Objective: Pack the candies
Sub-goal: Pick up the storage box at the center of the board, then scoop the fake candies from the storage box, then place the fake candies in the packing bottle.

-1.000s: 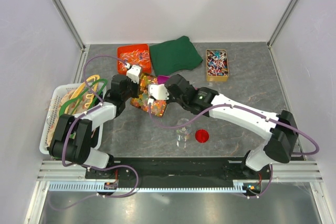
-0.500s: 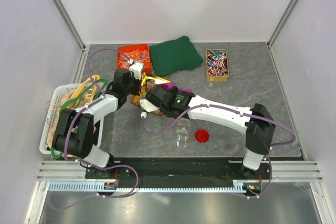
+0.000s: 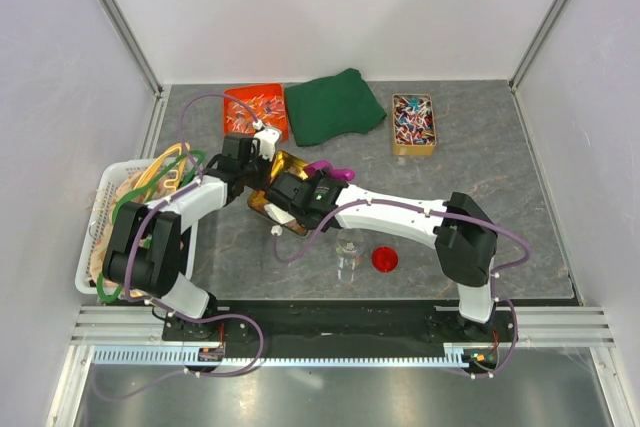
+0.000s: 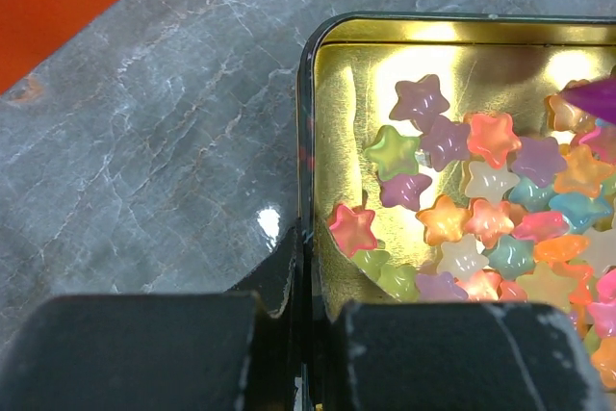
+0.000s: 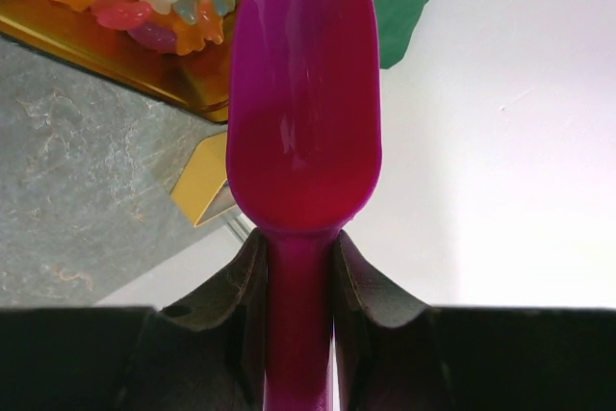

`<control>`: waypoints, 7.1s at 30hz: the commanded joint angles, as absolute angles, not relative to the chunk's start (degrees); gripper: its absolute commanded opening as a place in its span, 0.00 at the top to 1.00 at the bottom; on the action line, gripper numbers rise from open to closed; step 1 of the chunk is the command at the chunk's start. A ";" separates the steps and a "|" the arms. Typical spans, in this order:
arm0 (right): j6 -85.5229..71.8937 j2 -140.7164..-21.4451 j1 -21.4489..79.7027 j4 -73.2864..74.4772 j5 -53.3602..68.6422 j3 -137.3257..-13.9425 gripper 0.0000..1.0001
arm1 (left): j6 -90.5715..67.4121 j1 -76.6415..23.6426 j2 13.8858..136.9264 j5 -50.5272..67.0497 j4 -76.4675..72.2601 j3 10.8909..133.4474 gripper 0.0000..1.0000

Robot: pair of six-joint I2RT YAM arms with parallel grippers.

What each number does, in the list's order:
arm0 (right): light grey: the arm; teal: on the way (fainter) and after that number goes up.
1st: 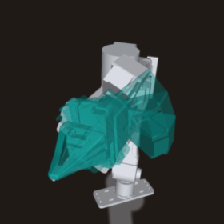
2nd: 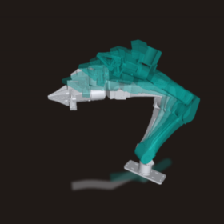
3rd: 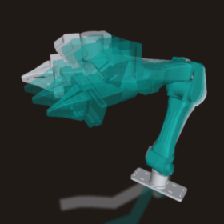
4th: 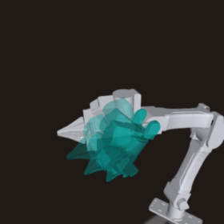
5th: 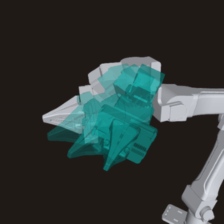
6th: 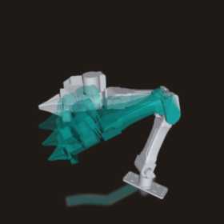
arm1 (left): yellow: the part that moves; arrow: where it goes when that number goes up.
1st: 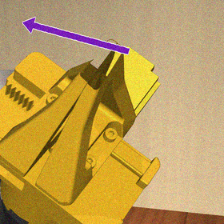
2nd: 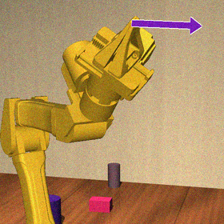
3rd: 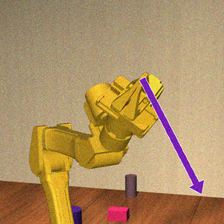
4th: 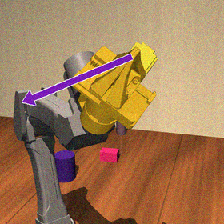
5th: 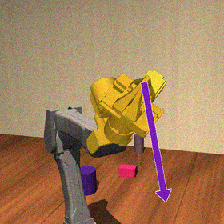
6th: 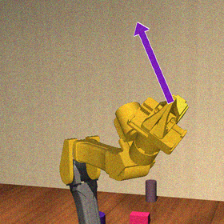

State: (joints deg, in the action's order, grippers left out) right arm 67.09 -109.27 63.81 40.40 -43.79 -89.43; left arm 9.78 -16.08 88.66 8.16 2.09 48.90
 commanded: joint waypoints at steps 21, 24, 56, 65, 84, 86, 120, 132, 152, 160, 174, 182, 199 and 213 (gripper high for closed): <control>70.14 -113.47 61.88 53.95 -33.50 -94.12 1.00 | 10.81 -17.49 83.23 13.18 2.46 50.62 0.98; 69.96 -113.47 61.88 55.98 -30.24 -95.36 1.00 | 10.72 -17.49 83.49 13.45 2.46 50.63 0.98; 62.67 -119.09 56.60 63.36 -4.75 -107.05 1.00 | 10.28 -17.58 83.85 10.81 0.53 49.22 0.98; 59.68 -118.74 55.90 62.14 -2.81 -106.44 1.00 | 10.02 -17.67 84.11 10.64 0.18 49.13 0.98; 50.80 -124.98 58.27 55.19 -4.66 -108.28 1.00 | 9.32 -17.31 83.32 5.27 2.02 50.10 0.98; 50.80 -125.07 58.45 54.93 -4.31 -108.02 1.00 | 9.23 -17.23 83.32 5.01 2.20 50.36 0.98; 32.61 -124.81 56.35 50.80 5.96 -111.09 1.00 | 8.35 -15.91 82.88 2.20 3.08 50.80 0.98; 30.15 -117.43 48.79 46.42 16.77 -103.99 1.00 | 8.35 -15.03 83.14 2.29 2.72 50.45 0.98; 34.98 -106.80 44.48 43.33 19.16 -95.63 1.00 | 8.09 -13.62 84.55 1.93 1.85 50.19 0.98; 39.46 -99.77 40.79 45.00 17.14 -90.54 1.00 | 8.17 -13.27 85.52 2.37 1.67 50.36 0.98; 53.60 -84.03 37.97 58.00 8.70 -85.61 1.00 | 9.31 -13.18 89.03 4.92 1.32 50.36 0.98; 57.65 -79.81 37.97 68.11 8.96 -85.17 1.00 | 10.81 -13.18 91.67 7.64 1.05 50.10 0.98; 60.21 -73.57 39.20 78.31 7.12 -81.13 1.00 | 12.83 -12.48 95.18 12.48 2.81 50.80 0.98; 56.25 -72.86 45.09 78.05 0.97 -77.96 1.00 | 12.83 -11.95 95.10 12.30 3.34 50.98 0.98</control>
State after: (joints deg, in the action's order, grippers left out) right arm 57.78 -74.24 43.81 77.25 3.53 -77.84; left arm 11.86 -12.45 94.72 10.20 4.97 49.17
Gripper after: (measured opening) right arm 0.322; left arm 0.037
